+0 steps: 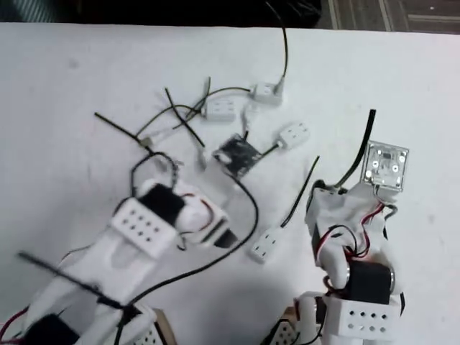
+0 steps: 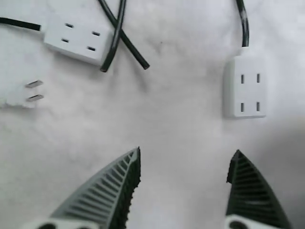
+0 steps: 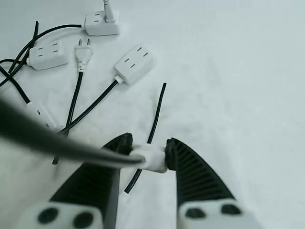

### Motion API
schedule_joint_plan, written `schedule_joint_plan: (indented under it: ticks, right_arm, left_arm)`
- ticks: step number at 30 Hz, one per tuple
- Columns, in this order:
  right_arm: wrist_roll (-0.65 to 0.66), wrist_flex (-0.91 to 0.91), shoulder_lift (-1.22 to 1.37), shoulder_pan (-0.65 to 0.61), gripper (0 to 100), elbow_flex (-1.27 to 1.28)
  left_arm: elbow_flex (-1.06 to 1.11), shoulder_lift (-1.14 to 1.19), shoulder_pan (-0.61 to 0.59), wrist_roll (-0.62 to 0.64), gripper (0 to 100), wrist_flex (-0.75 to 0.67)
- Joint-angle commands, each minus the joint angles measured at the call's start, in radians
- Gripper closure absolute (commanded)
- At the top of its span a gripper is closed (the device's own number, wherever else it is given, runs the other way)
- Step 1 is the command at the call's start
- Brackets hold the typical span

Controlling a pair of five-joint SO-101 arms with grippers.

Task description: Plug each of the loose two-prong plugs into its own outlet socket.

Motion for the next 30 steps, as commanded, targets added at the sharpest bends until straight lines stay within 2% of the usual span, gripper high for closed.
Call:
schedule_joint_plan:
  ticks: [1,7,12,18,30]
  right_arm:
    - [0.02,-0.001,-0.002,0.038,98.2,-0.049]
    - [0.051,-0.002,-0.002,0.074,98.1,-0.049]
    - [0.051,-0.002,-0.002,0.074,98.1,-0.049]
    - [0.051,-0.002,-0.002,0.074,98.1,-0.049]
    - [0.052,-0.001,-0.002,0.074,98.1,-0.049]
  left_arm:
    - [-0.086,0.084,0.071,0.081,67,0.003]
    - [-0.186,0.282,0.156,0.137,66,-0.008]
    - [-0.222,0.47,0.159,0.137,66,-0.117]
    - [-0.284,0.639,0.182,0.137,73,-0.209]
    - [-0.341,0.665,0.232,0.137,74,-0.161]
